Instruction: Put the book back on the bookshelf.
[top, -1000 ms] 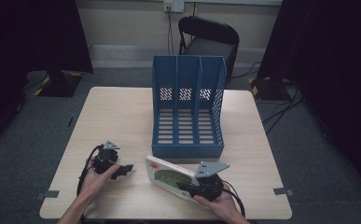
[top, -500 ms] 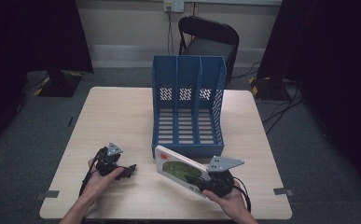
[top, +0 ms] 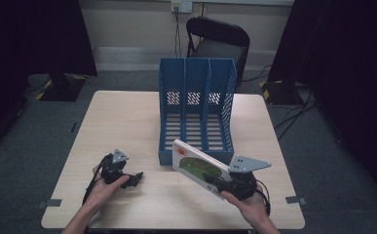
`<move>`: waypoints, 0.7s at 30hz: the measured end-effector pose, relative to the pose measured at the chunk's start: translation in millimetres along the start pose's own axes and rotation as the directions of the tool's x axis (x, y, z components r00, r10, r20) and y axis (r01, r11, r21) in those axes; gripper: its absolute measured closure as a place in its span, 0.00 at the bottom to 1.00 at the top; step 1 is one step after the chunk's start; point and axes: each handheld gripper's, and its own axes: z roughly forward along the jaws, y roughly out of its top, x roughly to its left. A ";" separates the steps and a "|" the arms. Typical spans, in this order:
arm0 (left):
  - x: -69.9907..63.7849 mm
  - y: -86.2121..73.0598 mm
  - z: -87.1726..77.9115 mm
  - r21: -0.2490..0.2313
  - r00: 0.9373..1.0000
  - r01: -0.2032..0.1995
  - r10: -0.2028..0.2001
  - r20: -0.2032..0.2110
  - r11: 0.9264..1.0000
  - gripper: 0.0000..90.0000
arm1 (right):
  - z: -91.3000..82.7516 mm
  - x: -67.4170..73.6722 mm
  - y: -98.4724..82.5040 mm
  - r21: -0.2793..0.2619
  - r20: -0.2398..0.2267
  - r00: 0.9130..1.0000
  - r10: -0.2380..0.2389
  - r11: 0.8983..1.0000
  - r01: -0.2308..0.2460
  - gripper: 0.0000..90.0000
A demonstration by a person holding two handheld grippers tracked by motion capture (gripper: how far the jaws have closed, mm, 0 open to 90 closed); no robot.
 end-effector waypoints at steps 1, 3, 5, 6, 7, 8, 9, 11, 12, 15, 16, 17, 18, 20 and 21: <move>0.0 0.0 0.0 0.000 1.000 0.000 0.000 0.000 1.000 0.00 | -2.0 -2.0 1.3 -0.008 0.004 1.000 0.001 1.000 -0.001 0.85; 0.0 0.0 0.0 0.000 1.000 0.000 0.000 0.000 1.000 0.00 | -7.5 -5.2 5.4 -0.026 0.030 1.000 0.003 1.000 -0.002 0.85; 0.0 0.0 0.0 0.001 1.000 0.000 0.000 0.000 1.000 0.00 | -12.8 -9.1 9.7 -0.039 0.050 0.999 0.004 0.999 -0.002 0.85; 0.0 0.0 0.0 0.001 1.000 0.000 0.000 0.000 1.000 0.00 | -14.2 -10.3 11.2 -0.042 0.062 0.998 0.006 0.999 -0.003 0.85; 0.0 0.0 0.0 0.001 1.000 0.000 0.000 0.001 1.000 0.00 | -15.9 -12.2 13.7 -0.040 0.081 0.997 0.002 0.999 0.001 0.85; -0.2 0.0 -0.1 0.001 1.000 0.001 -0.001 -0.001 1.000 0.00 | -17.7 -15.2 16.1 -0.040 0.091 0.996 0.007 0.999 -0.003 0.85; -0.3 0.0 -0.2 0.001 1.000 0.001 -0.001 -0.001 1.000 0.00 | -19.2 -19.4 18.1 -0.048 0.105 0.994 0.020 0.999 -0.016 0.85; -0.3 0.0 -0.2 0.001 1.000 0.001 -0.001 -0.001 1.000 0.00 | -20.0 -24.5 20.6 -0.045 0.140 0.990 0.024 0.999 -0.018 0.85; -0.3 0.0 -0.1 0.001 1.000 0.001 -0.001 -0.001 1.000 0.00 | -20.2 -27.7 21.5 -0.044 0.156 0.987 0.031 0.999 -0.025 0.85; -0.3 0.0 -0.1 0.000 1.000 0.002 -0.002 -0.001 1.000 0.00 | -20.9 -36.2 23.9 -0.042 0.201 0.979 0.046 0.998 -0.038 0.85; -0.3 0.0 -0.1 0.000 1.000 0.002 -0.002 -0.001 1.000 0.00 | -21.1 -38.6 24.9 -0.043 0.216 0.975 0.049 0.998 -0.040 0.85; -0.3 0.0 -0.1 0.000 1.000 0.001 -0.001 -0.001 1.000 0.00 | -21.5 -41.0 25.7 -0.044 0.228 0.972 0.052 0.998 -0.043 0.85; -0.3 0.0 -0.1 0.000 1.000 0.002 -0.002 -0.001 1.000 0.00 | -22.0 -43.3 26.5 -0.048 0.239 0.969 0.060 0.998 -0.050 0.85; -0.3 0.0 -0.1 0.001 1.000 0.001 -0.001 -0.001 1.000 0.00 | -23.3 -46.6 28.5 -0.052 0.264 0.962 0.066 0.997 -0.054 0.85; -0.3 0.0 -0.1 0.000 1.000 0.002 -0.002 -0.001 1.000 0.00 | -23.9 -47.8 29.8 -0.053 0.278 0.958 0.067 0.997 -0.054 0.85</move>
